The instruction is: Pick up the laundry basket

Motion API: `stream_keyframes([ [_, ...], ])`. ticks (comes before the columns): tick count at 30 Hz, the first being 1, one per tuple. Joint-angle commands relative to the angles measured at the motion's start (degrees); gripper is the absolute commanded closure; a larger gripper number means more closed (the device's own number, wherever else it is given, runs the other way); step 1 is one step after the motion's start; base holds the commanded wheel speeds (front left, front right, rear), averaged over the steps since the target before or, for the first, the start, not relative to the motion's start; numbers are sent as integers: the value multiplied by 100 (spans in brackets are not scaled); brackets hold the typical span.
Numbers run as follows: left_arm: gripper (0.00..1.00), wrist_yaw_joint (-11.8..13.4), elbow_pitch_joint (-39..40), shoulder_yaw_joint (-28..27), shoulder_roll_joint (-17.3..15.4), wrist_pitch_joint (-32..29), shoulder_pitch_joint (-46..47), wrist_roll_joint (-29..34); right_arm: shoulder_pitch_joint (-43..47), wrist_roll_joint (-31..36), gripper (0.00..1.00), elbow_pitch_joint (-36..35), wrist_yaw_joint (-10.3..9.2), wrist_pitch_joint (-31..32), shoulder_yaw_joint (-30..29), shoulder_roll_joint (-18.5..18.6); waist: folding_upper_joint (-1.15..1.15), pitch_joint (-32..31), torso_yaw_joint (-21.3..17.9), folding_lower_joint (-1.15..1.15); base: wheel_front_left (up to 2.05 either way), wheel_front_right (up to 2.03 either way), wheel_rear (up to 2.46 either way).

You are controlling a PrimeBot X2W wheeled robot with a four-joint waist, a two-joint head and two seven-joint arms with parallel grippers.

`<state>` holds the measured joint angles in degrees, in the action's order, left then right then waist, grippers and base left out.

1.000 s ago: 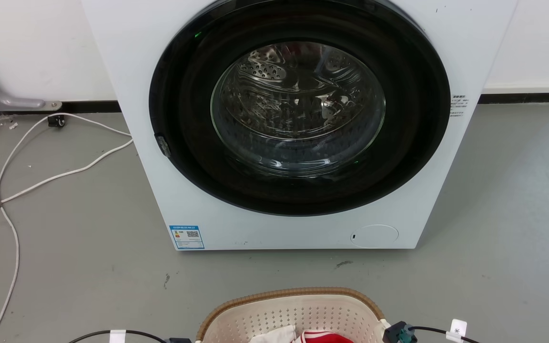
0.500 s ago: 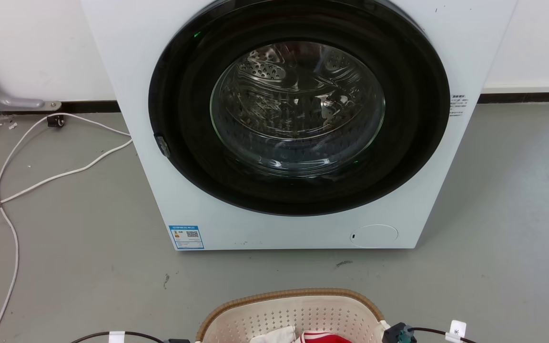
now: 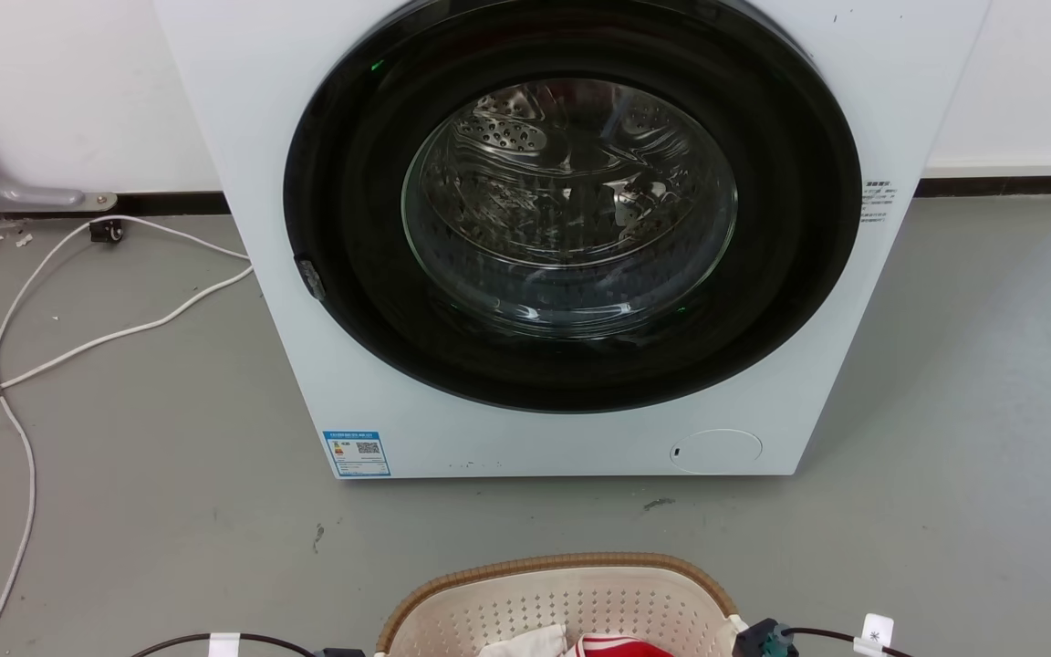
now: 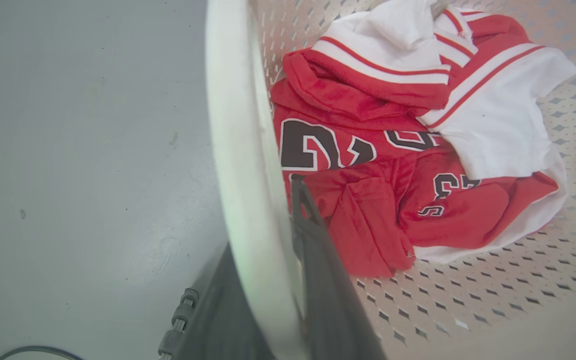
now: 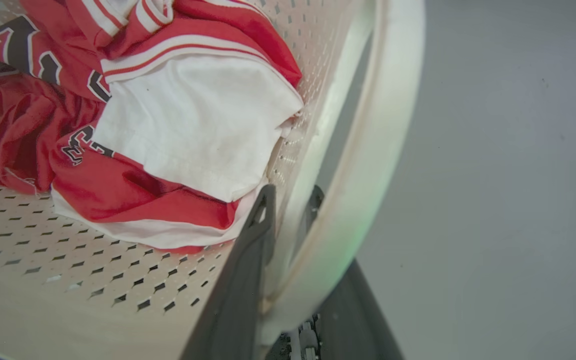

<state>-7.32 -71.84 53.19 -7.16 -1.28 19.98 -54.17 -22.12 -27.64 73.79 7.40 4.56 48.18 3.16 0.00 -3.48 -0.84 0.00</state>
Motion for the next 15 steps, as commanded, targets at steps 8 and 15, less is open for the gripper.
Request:
stream_keyframes([
  [8, 100, -24, 27, 113, 0, 90, 137, -80, -24, -38, 100, 0, 16, 21, 114, -3, 0, 8, 12, 0, 0, 0, 0],
  [15, 100, -24, 11, 179, 8, 115, 149, -148, -28, -78, 100, 1, 16, 33, 164, 8, 0, 10, 20, 0, 0, 0, 0],
])
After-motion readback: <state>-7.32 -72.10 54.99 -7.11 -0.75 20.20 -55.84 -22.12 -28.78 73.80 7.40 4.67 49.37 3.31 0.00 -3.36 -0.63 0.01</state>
